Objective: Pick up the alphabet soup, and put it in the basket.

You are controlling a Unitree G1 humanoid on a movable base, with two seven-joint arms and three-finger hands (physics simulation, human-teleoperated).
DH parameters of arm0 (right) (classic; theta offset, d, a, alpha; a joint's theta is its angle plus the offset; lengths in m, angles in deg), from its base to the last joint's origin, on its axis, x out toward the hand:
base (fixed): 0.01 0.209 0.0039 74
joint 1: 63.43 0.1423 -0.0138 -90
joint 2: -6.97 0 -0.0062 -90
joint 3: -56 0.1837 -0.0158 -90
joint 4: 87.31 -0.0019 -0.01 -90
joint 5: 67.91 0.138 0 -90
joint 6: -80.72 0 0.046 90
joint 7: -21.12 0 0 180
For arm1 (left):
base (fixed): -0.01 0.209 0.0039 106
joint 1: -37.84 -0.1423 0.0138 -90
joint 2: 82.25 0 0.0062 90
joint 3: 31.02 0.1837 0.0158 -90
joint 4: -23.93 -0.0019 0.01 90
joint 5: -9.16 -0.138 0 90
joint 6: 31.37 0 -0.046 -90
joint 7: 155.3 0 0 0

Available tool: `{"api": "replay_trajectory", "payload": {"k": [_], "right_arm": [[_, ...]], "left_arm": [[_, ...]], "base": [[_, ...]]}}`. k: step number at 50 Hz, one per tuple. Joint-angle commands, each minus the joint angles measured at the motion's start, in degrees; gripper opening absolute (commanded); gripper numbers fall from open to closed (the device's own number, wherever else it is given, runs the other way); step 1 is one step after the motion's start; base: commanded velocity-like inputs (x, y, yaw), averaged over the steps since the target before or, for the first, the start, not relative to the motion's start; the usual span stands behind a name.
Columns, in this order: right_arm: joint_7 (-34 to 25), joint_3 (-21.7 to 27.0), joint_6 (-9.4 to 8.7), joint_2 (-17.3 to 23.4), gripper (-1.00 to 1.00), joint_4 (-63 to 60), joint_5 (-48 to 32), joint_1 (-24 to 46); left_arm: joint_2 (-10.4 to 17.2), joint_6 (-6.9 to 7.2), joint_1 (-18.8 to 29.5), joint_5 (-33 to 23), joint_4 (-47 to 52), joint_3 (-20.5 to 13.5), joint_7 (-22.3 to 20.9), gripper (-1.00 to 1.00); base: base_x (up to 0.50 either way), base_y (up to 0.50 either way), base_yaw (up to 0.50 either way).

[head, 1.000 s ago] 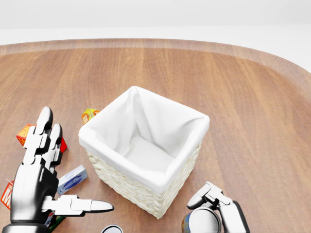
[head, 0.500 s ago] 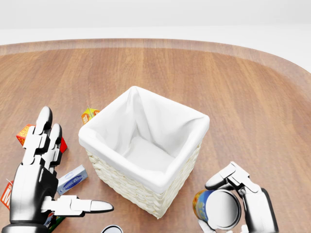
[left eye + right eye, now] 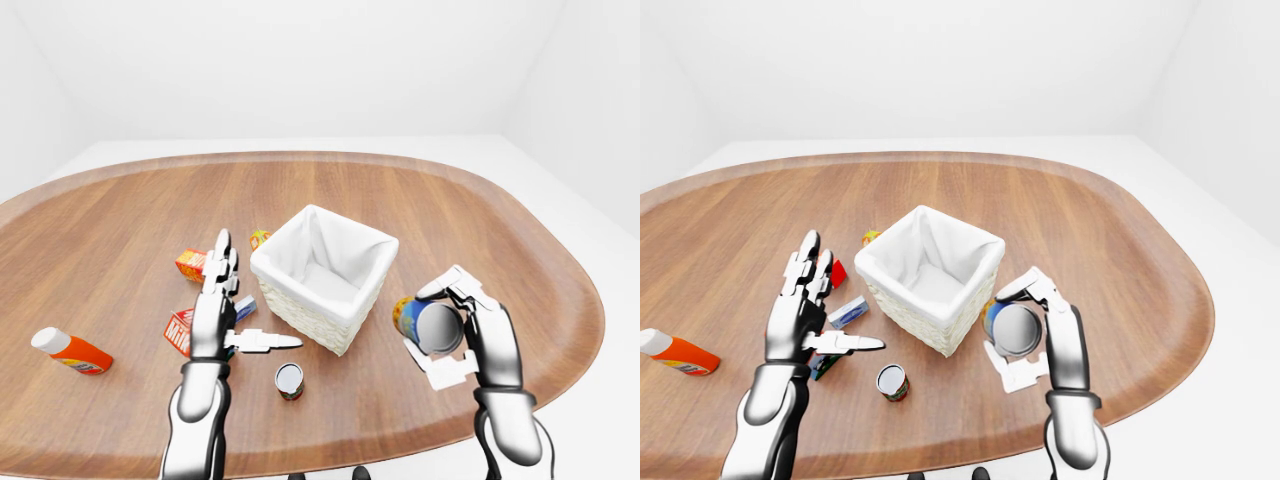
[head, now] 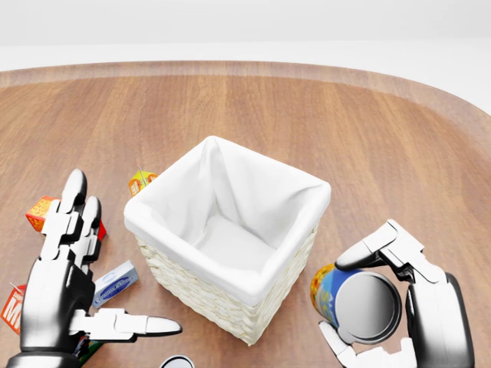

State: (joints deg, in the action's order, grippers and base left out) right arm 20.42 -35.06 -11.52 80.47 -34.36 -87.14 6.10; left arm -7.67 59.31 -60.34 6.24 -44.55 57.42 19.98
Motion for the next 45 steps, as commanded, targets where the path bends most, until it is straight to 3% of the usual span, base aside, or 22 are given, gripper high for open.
{"api": "replay_trajectory", "payload": {"k": [1, 10, 20, 29, 45], "right_arm": [[0.79, -3.1, -2.77, 0.59, -1.0, -7.59, -0.79, 2.22], [-0.69, -6.95, -2.77, 0.84, -1.0, -13.24, -5.44, 7.99], [-1.03, -11.03, -2.77, 0.66, -1.0, -10.2, -9.5, 13.53], [-4.12, -11.26, -2.77, -1.49, -1.0, -10.07, -12.94, 22.78], [-4.19, -13.13, -2.77, -4.62, -1.0, 2.0, -16.24, 30.57]], "left_arm": [[0.0, -0.11, 0.07, -0.24, -0.3, 0.32, 0.13, 1.0], [0.08, -0.64, 0.44, -0.04, -1.28, 0.13, 0.08, 1.0], [0.08, -0.23, 0.21, 0.17, -0.51, -0.04, -0.04, 1.0], [0.05, 0.32, -0.08, 0.24, 0.46, -0.06, -0.1, 1.0], [0.08, -0.3, 0.21, 0.18, -0.56, -0.18, -0.13, 1.0]], "base": [[0.0, 0.0, 0.0], [0.0, 0.0, 0.0], [0.0, 0.0, 0.0], [0.0, 0.0, 0.0], [0.0, 0.0, 0.0]]}}
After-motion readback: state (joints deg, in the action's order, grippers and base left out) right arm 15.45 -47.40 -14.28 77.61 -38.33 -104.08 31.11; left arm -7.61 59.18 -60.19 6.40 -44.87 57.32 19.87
